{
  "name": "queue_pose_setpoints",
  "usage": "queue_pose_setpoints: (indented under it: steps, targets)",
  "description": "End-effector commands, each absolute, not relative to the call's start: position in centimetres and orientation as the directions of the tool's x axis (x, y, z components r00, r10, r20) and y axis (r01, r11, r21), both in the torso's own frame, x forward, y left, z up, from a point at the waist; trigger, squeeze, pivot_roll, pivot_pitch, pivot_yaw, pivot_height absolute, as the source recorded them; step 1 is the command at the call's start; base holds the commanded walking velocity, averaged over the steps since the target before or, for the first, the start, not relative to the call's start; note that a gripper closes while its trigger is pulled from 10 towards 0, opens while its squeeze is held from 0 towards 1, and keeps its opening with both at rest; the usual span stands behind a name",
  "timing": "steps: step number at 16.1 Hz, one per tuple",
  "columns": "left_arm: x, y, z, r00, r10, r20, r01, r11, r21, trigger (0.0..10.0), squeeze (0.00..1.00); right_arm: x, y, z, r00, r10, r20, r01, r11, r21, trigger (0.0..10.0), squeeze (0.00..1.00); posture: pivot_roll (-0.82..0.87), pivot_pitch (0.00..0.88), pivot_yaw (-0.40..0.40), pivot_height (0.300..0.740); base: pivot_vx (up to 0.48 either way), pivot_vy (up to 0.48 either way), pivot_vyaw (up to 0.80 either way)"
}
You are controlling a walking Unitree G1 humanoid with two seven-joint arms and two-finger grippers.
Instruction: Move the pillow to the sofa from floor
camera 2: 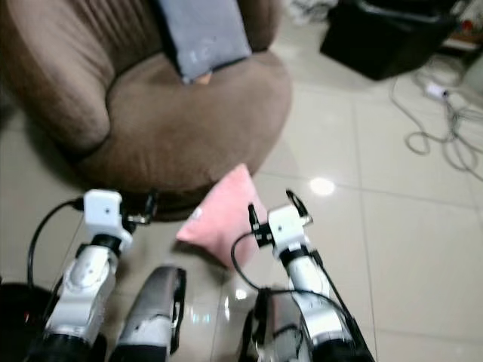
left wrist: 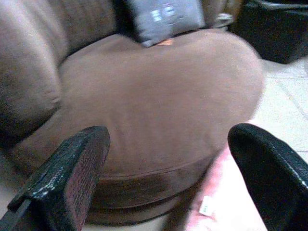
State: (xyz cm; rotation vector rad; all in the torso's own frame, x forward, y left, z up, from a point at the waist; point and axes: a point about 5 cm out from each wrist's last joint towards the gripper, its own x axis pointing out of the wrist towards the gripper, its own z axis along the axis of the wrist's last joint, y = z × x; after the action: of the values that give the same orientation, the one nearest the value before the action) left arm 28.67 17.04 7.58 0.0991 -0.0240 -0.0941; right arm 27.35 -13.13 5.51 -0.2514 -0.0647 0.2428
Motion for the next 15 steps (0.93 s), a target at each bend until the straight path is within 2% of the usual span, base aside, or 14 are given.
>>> queue_pose_setpoints:
  steps: [1, 5, 15]
  targets:
    - [28.22, 16.77, 6.53, 0.994, -0.109, -0.031, 0.111, 0.989, 0.101, 10.0, 0.00, 26.85, -13.52, 4.63, 0.972, 0.237, -0.015, -0.233, 0.940, -0.251, 10.0, 0.00, 0.21, 0.272, -0.086, 0.643, 0.000, 0.000, 0.00]
    - [28.16, 16.53, 6.14, 0.992, -0.114, -0.058, 0.119, 0.989, 0.092, 10.0, 0.00, 26.85, -13.39, 4.47, 0.969, 0.243, -0.035, -0.244, 0.939, -0.243, 10.0, 0.00, 0.21, 0.272, -0.087, 0.638, 0.000, 0.000, 0.00]
    - [28.21, 15.98, 5.66, 0.985, -0.138, -0.104, 0.146, 0.987, 0.070, 10.0, 0.00, 26.81, -13.24, 4.68, 0.967, 0.251, -0.037, -0.252, 0.939, -0.234, 10.0, 0.00, 0.20, 0.288, -0.087, 0.528, 0.000, 0.000, 0.00]
